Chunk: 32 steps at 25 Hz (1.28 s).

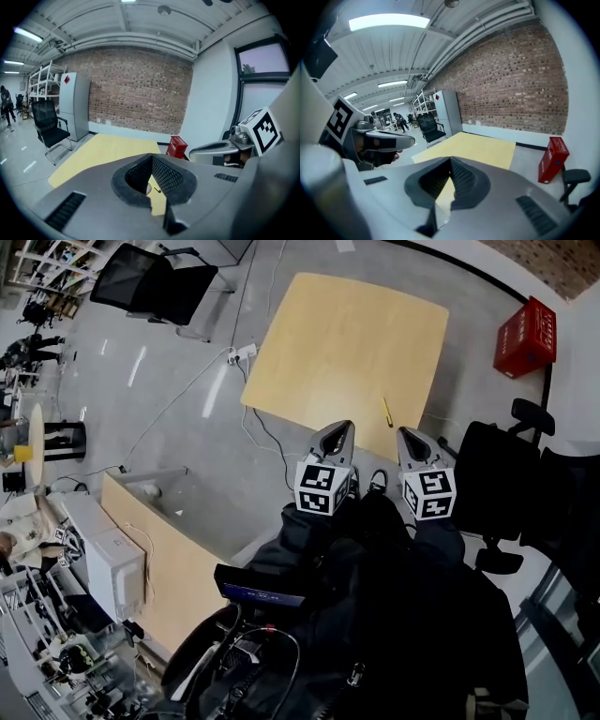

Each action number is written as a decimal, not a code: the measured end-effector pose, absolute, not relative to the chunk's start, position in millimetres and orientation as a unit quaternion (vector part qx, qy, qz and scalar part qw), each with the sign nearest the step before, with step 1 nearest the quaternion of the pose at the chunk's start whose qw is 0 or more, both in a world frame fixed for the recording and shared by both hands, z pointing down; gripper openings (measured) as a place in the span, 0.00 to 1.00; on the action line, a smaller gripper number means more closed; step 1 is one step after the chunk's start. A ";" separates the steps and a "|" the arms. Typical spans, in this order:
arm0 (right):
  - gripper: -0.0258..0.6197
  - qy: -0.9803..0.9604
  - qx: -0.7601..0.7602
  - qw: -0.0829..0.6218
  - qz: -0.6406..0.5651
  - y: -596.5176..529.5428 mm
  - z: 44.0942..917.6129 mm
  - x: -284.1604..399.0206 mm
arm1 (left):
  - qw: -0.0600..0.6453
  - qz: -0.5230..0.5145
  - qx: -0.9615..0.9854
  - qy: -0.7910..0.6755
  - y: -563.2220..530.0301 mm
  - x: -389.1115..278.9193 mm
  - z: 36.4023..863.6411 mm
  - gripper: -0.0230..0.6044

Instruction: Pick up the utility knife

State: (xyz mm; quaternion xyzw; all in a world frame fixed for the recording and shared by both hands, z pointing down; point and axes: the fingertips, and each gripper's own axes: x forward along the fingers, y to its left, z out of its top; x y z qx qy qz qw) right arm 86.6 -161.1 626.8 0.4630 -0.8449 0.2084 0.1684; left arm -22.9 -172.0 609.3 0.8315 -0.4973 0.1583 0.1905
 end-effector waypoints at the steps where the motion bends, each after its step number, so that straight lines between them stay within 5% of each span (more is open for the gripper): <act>1: 0.05 -0.841 0.463 0.178 0.215 -162.1 636.8 83.9 | 0.200 0.163 0.829 -0.496 -172.5 -26.0 617.6 0.04; 22: 0.05 -0.769 0.433 0.342 0.322 -201.6 817.7 74.3 | 0.322 0.237 0.790 -0.465 -187.5 -60.0 753.1 0.04; 32: 0.18 -0.745 0.423 0.381 0.347 -215.6 862.7 72.7 | 0.343 0.244 0.783 -0.458 -185.5 -64.5 766.9 0.04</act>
